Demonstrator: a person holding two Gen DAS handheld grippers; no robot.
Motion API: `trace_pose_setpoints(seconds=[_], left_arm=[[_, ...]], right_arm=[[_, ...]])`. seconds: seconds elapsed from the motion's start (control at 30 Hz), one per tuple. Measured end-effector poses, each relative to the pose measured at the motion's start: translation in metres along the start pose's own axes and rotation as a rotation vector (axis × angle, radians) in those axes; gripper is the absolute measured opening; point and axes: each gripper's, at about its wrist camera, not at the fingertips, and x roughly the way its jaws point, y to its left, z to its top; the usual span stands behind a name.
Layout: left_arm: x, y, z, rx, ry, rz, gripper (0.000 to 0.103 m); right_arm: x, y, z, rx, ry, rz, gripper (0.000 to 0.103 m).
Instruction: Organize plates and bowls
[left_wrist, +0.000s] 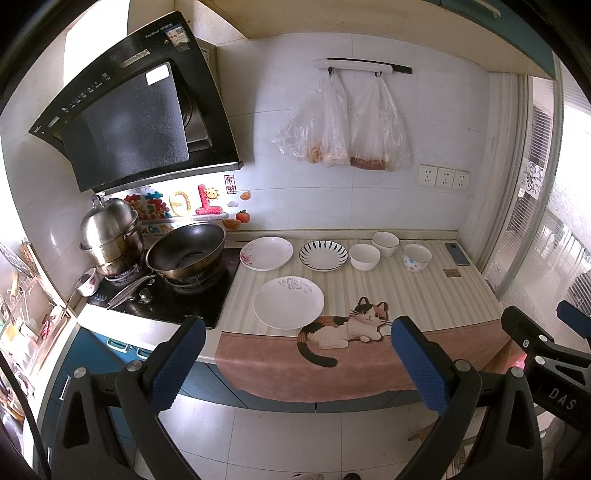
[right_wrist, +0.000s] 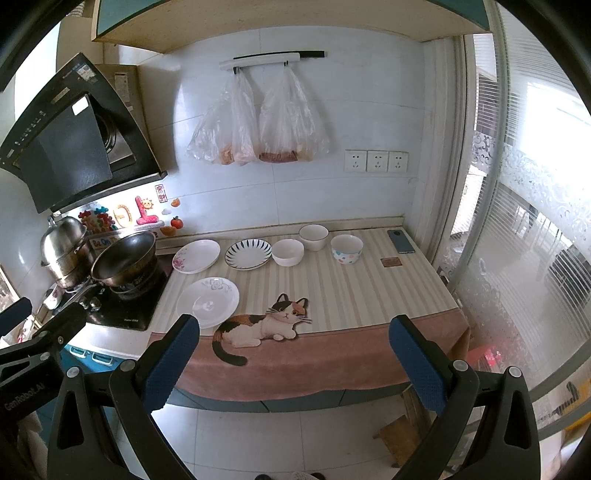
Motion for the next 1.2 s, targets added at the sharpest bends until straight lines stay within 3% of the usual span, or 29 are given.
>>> trace_pose_setpoints(seconds=[1.2], left_arm=[[-0.0052, -0.0013, 0.0000, 0.002, -0.006, 0.004, 0.103]], right_arm=[[-0.0077, -0.0028, 0.0063, 0.000, -0.014, -0.007, 0.103]])
